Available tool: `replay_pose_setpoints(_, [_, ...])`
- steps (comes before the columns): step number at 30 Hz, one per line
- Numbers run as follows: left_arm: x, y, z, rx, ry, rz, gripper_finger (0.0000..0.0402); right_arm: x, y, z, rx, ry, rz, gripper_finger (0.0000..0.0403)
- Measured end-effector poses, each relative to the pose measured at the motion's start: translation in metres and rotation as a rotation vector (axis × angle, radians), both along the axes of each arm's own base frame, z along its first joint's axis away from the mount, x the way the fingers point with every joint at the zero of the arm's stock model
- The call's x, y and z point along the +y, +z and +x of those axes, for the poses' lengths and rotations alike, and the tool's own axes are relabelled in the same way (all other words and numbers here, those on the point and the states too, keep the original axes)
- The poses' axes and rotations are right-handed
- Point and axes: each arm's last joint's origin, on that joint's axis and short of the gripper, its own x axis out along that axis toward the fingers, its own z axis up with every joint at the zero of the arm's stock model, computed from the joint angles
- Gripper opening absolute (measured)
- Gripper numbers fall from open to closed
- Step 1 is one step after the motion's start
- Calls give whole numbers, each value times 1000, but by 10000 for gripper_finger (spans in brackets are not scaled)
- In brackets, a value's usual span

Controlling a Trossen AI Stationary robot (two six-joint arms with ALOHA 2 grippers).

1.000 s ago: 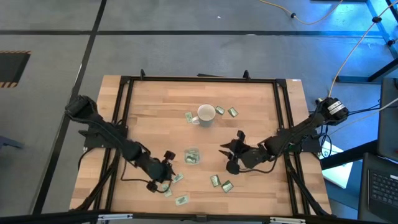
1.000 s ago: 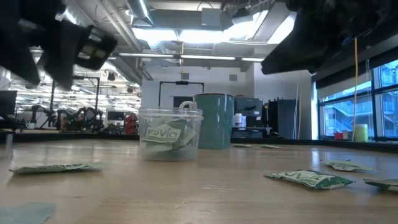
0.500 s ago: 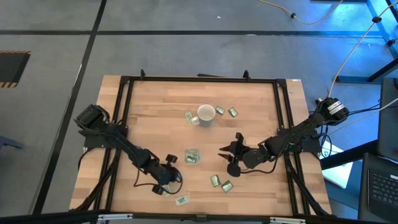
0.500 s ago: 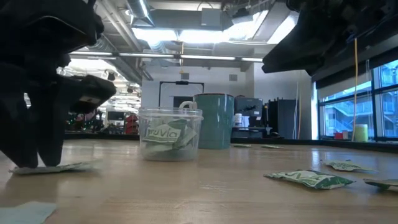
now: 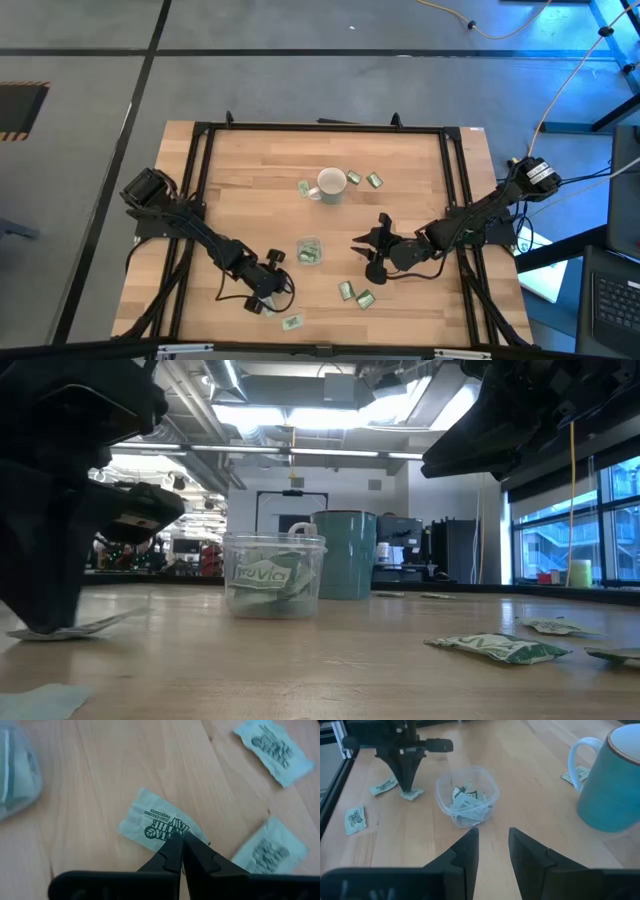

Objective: Pick and place Stevia / Truvia into bins
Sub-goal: Put the white stevia packet into the transparent bin

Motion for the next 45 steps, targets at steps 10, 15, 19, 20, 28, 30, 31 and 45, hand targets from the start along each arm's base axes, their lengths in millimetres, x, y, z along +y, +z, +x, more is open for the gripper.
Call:
replay_pose_setpoints(10, [17, 63, -2, -243, 21, -41, 3, 0, 0, 0, 2, 5, -9, 110])
replay_pose_setpoints(15, [42, 87, 13, -417, 67, -32, 3, 0, 0, 0, 2, 5, -9, 110])
replay_pose_setpoints(19, [64, 81, 26, -399, 79, -23, 3, 0, 0, 0, 2, 5, -9, 110])
replay_pose_setpoints(20, [68, 77, 29, -381, 70, -23, 3, 0, 0, 0, 2, 5, -9, 110])
replay_pose_setpoints(28, [93, 51, 45, -286, 106, -23, 3, 0, 0, 0, 3, 5, -10, 110])
replay_pose_setpoints(30, [96, 47, 47, -273, 115, -20, 3, 0, 0, 0, 3, 5, -10, 110])
replay_pose_setpoints(31, [98, 45, 48, -265, 116, -21, 3, 0, 0, 0, 3, 5, -10, 110])
replay_pose_setpoints(45, [97, 49, 47, -258, 127, -87, 52, 0, -1, 0, 11, 5, 8, 110])
